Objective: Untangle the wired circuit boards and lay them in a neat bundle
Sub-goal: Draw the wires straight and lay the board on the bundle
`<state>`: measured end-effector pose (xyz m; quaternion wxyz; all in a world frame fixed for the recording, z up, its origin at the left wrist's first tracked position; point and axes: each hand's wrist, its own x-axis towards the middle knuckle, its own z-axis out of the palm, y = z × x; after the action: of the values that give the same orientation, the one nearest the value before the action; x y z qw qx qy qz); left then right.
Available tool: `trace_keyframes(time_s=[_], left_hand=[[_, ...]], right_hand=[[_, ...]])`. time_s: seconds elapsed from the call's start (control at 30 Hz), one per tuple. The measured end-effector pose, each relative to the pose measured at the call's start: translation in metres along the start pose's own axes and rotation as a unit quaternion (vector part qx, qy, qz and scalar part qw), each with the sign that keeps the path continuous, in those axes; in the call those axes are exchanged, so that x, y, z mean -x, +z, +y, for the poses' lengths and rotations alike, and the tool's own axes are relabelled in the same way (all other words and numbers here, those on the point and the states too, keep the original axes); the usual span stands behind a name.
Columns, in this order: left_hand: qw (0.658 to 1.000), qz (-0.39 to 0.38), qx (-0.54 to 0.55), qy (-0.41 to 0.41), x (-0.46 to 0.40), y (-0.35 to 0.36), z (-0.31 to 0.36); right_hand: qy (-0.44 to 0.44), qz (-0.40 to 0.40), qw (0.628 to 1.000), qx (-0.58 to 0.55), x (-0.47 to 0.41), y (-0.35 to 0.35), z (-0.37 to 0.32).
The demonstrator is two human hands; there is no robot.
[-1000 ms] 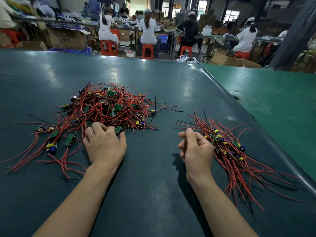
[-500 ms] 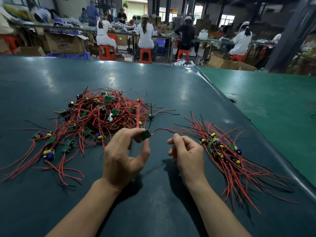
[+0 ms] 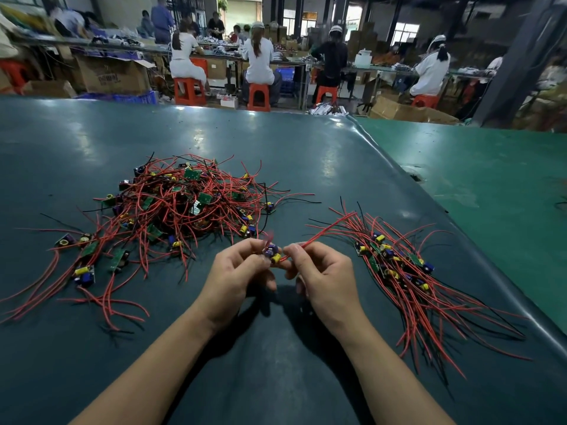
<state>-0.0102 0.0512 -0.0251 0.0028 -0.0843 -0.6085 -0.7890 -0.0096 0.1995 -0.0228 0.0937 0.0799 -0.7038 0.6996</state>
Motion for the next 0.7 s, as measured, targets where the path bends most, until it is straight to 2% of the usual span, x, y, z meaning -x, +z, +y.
trace_keyframes(time_s=[0.1, 0.3, 0.37, 0.43, 0.53, 0.6, 0.7], left_hand=[[0.999, -0.008, -0.039, 0.016, 0.002, 0.003, 0.0], [0.998, 0.048, -0.045, -0.006, 0.0, 0.004, 0.004], [0.998, 0.058, -0.008, -0.027, -0.002, 0.005, 0.005], [0.992, 0.063, 0.084, -0.064, -0.004, 0.003, 0.009], [0.978, 0.001, 0.172, -0.115, -0.001, -0.001, 0.014], [0.98, -0.034, 0.136, -0.14, 0.003, 0.0, 0.013], [0.987, -0.048, 0.051, -0.144, 0.006, 0.006, 0.013]], right_hand=[[-0.005, 0.018, 1.0, 0.006, -0.001, 0.001, 0.001], [-0.019, 0.04, 0.999, 0.027, 0.0, 0.001, 0.0], [-0.009, 0.051, 0.998, -0.031, 0.0, 0.001, -0.005], [0.044, 0.068, 0.987, -0.139, -0.001, -0.002, -0.008], [0.135, 0.091, 0.959, -0.231, -0.008, -0.009, -0.01], [0.149, 0.062, 0.964, -0.211, -0.008, -0.009, -0.011], [0.108, -0.057, 0.98, -0.16, 0.0, -0.003, -0.011]])
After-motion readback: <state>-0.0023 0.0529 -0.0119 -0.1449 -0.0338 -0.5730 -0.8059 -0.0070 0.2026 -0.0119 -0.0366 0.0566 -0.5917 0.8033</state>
